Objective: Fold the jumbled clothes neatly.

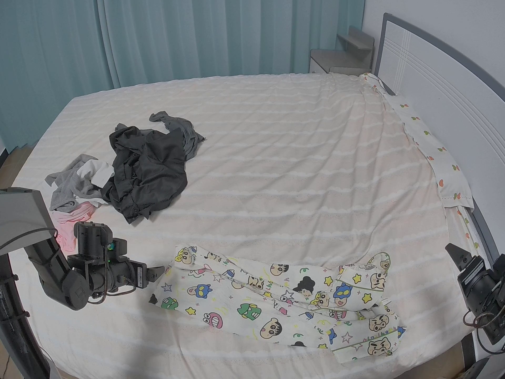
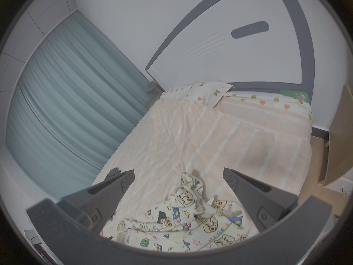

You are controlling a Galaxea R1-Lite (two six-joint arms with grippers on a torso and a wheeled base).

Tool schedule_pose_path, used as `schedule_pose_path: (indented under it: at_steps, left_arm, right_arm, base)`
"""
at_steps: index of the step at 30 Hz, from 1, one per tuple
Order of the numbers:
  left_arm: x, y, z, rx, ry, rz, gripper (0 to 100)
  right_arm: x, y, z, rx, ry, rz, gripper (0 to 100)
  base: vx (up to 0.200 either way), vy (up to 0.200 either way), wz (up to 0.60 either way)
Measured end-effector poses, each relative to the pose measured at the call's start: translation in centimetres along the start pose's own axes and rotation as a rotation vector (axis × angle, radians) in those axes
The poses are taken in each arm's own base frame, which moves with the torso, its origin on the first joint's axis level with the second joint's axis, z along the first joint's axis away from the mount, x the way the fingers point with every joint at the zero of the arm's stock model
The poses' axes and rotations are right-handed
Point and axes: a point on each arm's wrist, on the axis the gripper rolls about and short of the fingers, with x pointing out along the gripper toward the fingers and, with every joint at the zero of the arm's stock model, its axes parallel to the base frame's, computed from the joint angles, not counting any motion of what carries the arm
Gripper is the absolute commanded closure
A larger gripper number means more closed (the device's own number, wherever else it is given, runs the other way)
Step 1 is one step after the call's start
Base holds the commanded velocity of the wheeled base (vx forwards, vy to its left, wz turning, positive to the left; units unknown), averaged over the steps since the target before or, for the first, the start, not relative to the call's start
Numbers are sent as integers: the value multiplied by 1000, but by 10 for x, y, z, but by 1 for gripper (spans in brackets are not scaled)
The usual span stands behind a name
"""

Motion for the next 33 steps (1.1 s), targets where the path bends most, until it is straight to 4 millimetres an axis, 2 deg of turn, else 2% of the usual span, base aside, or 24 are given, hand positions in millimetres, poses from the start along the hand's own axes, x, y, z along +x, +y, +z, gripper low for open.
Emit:
schedule_pose_path:
  at_steps: [7, 15, 20, 27, 33]
  left_arm:
    - [-6, 8, 9, 221, 55, -1, 0]
    - [-17, 18, 9, 189, 168, -69, 0]
    - [-17, 22, 26, 182, 128, -77, 0]
    - [-2, 10, 43, 115, 91, -109, 0]
    - [28, -15, 49, 78, 74, -154, 0]
  right_arm:
    - [-5, -2, -5, 6, 60, 9, 0]
    - [-19, -8, -8, -10, 142, 45, 0]
    - [-26, -10, -6, 2, 166, 97, 0]
    - [-30, -10, -4, 13, 165, 122, 0]
    - [-31, -11, -4, 7, 168, 119, 0]
  base:
    - [0, 0, 0]
    - [0, 0, 0]
    - [0, 0, 0]
    - [0, 0, 0]
    - [0, 0, 0]
